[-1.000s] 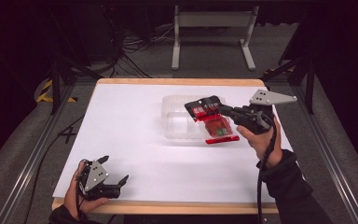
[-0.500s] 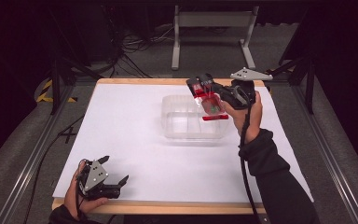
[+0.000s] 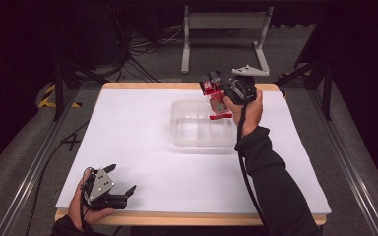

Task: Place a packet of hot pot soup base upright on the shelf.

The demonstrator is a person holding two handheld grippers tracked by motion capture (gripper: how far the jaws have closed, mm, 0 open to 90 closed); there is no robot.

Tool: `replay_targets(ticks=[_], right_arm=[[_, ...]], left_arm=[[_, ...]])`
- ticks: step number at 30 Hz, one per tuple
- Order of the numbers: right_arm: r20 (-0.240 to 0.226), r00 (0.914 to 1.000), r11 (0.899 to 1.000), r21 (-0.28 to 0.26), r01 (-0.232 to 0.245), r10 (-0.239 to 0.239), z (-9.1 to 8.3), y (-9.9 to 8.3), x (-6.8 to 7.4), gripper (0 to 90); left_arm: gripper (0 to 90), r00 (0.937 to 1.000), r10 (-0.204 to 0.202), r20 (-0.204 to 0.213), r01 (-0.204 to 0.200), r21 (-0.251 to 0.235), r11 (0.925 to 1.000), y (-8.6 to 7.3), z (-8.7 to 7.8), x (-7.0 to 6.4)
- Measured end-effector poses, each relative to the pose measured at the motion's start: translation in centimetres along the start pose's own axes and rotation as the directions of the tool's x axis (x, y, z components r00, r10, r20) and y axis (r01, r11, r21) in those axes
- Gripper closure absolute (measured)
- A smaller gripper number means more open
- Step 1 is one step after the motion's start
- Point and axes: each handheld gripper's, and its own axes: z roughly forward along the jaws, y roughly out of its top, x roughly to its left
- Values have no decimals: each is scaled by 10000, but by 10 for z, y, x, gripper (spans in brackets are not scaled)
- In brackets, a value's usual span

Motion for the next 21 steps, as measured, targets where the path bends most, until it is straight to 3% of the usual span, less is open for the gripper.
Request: replay_targets(ticks=[13,21], right_arm=[[-63,9999,9995,303,-108,110,17,-15,12,900],[-594,9982,9996,258,-89,104,12,-28,16,900]], left_arm=[[73,10000,62,52,-62,40,10000,-1,0,0],[73,9999,156,65,-157,114,9998,0,1,-1]])
